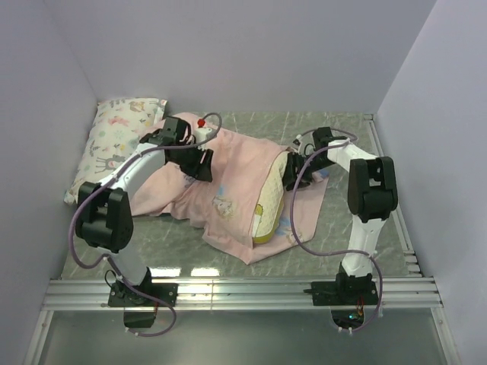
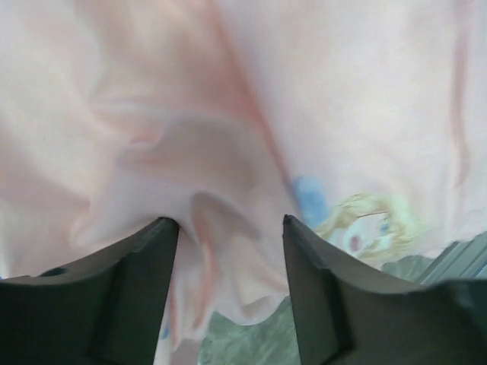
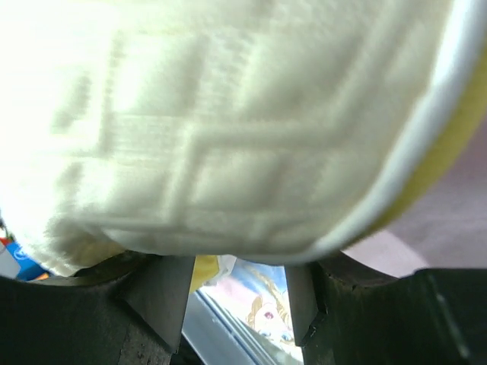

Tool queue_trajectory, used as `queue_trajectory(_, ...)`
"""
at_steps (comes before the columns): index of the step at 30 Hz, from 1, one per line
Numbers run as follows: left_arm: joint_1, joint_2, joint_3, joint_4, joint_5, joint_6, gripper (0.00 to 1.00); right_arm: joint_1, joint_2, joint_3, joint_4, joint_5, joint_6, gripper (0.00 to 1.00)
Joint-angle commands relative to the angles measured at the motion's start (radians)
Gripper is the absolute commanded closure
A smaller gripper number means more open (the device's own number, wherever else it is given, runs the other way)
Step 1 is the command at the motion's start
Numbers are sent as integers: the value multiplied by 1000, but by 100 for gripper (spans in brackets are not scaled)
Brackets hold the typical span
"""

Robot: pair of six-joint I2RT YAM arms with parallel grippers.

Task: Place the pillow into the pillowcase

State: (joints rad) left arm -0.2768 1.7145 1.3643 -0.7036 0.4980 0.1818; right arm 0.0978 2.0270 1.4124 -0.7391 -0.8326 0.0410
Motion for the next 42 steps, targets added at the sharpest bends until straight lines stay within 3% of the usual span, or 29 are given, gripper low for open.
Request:
queue_trajectory(1,-59,-113,61,78,18,-19,36,2,-105,-12,-65,-46,-59,45)
queue_trajectory(7,-284,-64,87,209,-137,-153,38,5,-165,-96,26,-46,19,48)
queue_trajectory(15,-381,184,261,220,-49,-289,45,14,-128,-124,66,-72,54,53)
queue_trajectory(21,-440,280,363,156,0,-312,76,22,-99,-113,83,-76,66,54)
queue_trajectory(22,-443,272,366,161,11,-317,89,25,-97,-112,83,-76,68,54)
queue_trajectory(24,-446,237,372,183,83,-329,98,26,-94,-113,90,-76,72,55)
queue_trajectory(27,-449,162,340,228,224,-344,100,34,-85,-107,96,-79,82,55)
queue_trajectory(30,-447,116,302,259,243,-358,100,39,-82,-104,106,-102,92,55)
queue_trajectory(31,-447,112,302,218,219,-355,81,39,-83,-107,110,-112,95,55)
queue_trajectory(33,-447,97,280,199,131,-349,52,39,-100,-116,118,-123,102,55)
queue_trajectory(35,-453,77,243,236,-24,-360,7,39,-116,-130,133,-138,114,55)
queue_trajectory(37,-476,71,214,257,-155,-358,1,39,-136,-135,136,-148,114,55)
queue_trajectory(42,-556,144,220,276,-416,-390,1,39,-166,-151,158,-175,137,55)
